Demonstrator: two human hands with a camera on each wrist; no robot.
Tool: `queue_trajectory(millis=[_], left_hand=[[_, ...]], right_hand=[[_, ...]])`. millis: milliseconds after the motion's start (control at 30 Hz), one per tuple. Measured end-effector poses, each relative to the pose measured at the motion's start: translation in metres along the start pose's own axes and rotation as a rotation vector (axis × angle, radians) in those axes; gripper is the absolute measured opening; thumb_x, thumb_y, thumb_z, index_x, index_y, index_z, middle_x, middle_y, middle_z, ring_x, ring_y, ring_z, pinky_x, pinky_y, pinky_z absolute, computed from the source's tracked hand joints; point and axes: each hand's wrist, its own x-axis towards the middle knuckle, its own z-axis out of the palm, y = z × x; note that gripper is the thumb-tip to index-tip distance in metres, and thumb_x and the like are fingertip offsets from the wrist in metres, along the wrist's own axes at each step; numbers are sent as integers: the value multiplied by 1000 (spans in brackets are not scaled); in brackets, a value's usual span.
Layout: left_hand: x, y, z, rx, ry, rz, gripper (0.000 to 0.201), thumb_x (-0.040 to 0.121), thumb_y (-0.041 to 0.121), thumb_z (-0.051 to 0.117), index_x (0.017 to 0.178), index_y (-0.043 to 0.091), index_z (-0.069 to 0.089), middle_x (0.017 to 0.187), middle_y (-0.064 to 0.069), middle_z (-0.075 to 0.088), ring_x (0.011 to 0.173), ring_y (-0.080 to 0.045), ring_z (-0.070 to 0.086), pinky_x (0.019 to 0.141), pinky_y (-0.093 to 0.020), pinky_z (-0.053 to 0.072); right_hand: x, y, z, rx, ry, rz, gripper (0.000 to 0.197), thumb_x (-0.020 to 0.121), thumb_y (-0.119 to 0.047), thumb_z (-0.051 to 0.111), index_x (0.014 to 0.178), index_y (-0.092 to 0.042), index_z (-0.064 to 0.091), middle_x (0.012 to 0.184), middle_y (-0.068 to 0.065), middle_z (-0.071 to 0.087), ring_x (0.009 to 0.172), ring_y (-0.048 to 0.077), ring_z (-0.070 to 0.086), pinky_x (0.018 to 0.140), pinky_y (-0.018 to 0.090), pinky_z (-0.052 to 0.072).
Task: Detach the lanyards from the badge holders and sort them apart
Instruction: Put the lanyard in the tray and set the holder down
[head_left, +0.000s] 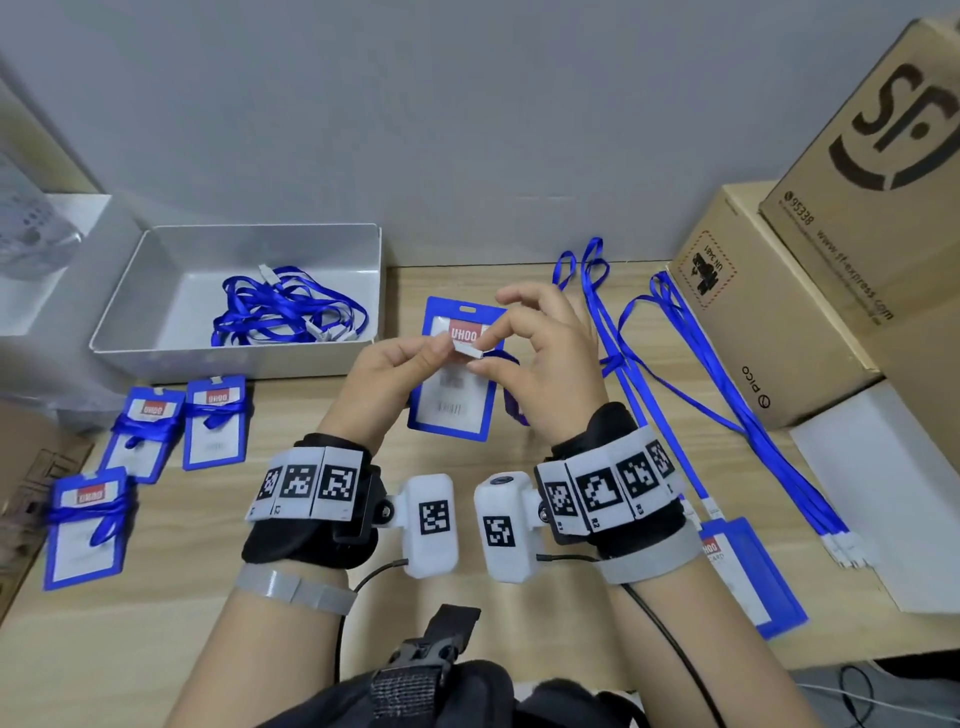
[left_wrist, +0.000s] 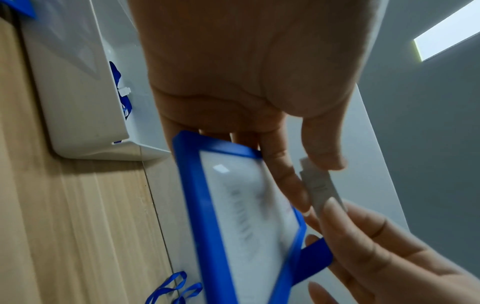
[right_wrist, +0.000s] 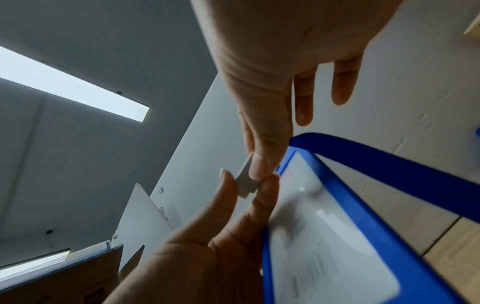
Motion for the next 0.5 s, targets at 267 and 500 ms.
queue_trajectory(millis=[267, 500], left_hand=[[0, -2, -14, -50, 15, 3, 20, 79, 23, 55, 91, 13, 67, 81, 8, 71, 78, -6, 66, 65, -15, 51], [0, -6, -22, 27, 35, -14, 15, 87, 13, 53, 85, 10, 67, 75, 9, 70, 73, -5, 65, 62, -13, 50]], right_hand=[[3, -1, 11, 39, -63, 36, 25, 64, -35, 64, 87, -27, 66, 69, -19, 54, 74, 11, 56, 82, 50, 46], [0, -7, 17, 0, -91, 15, 28, 69, -35, 60, 93, -23, 69, 72, -17, 48, 78, 11, 52, 84, 51, 45]])
